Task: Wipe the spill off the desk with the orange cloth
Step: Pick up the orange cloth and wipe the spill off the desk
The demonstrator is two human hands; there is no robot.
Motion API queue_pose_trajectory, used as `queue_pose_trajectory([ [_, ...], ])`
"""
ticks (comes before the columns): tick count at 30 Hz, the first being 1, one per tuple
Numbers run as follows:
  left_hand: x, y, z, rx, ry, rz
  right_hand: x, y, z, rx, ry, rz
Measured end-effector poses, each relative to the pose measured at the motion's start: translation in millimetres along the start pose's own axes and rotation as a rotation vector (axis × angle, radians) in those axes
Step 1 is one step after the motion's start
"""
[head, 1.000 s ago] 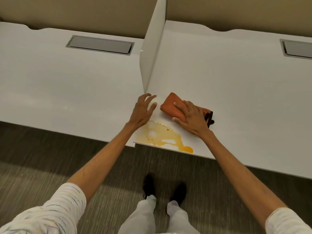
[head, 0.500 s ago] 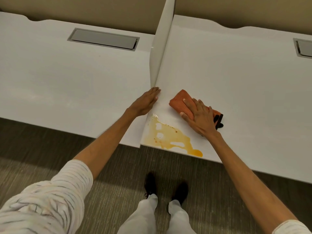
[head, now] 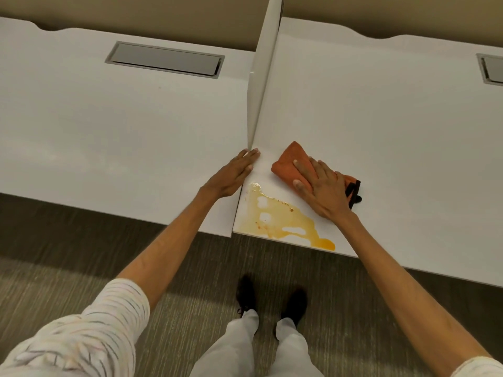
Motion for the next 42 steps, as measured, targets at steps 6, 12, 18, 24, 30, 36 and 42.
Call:
queue_pose_trajectory([
  [6,-2,4,-3,0.028,-0.009,0.029,1,18,-4,0.103,-0.011,0.038],
  [12,1,7,-7,0.026,-0.052,0.059,6,-33,3,0.044,-0.053,0.006],
  [18,4,6,-6,0.072,0.014,0.077,-5,-20,30,0.354,0.007,0.116],
  [24,1,3,-2,0.048,0.183,0.147,12,-52,-14,0.251,-0.001,0.073],
  [30,4,5,2,0.05,0.308,0.171,-4,-74,40,0.558,0.067,0.155],
  [36,5,4,0,0.045,0.265,0.175,14,-89,-11,0.359,-0.002,0.091],
  [42,5,-11,5,0.028,0.252,0.195,4,-85,15,0.503,0.045,0.146],
])
Point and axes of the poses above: each hand's wrist, its own y-axis towards the middle knuckle, its own x-axis out of the palm, z = x × y, the point moved 9 cm from there along y, towards the middle knuckle, and after that the axes turned 11 degrees about -x, right-handed, at the moved point
